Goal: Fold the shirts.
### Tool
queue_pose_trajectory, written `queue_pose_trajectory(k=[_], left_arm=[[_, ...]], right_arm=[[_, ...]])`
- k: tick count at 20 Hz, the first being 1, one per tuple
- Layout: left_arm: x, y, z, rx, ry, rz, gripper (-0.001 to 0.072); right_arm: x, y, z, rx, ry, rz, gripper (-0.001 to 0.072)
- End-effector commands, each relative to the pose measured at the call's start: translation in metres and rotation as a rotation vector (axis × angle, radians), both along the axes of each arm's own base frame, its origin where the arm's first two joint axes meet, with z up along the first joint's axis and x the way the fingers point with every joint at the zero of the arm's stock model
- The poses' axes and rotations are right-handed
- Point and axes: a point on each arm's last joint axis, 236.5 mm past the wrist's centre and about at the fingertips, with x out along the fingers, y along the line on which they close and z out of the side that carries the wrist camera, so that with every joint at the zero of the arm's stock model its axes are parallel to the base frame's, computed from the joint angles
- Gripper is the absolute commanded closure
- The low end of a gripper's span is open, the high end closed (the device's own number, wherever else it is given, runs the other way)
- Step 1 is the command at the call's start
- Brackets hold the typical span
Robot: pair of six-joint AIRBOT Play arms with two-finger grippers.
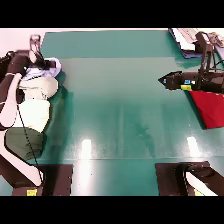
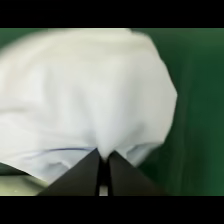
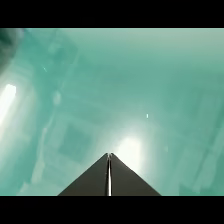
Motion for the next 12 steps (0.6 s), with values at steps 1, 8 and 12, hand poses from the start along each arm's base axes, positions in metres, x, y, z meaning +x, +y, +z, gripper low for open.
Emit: queue_pose_trajectory(k=[1, 8, 12], left_arm=[[-0.01, -0.016, 0.138, -0.005, -0.219, -0.021, 0.0686], [-0.177, -0.129, 0.359, 0.044, -0.512, -0.306, 0.0687], [-0.226, -0.218, 0.317, 0.005, -0.324, -0.533, 0.0687]], right_arm=[[0.005, -0.008, 0.039, 0.032, -0.145, -0.056, 0.0692], [-0.017, -0.038, 0.118, 0.026, -0.304, -0.112, 0.0692], [-0.015, -0.048, 0.143, -0.008, -0.288, -0.103, 0.0692]])
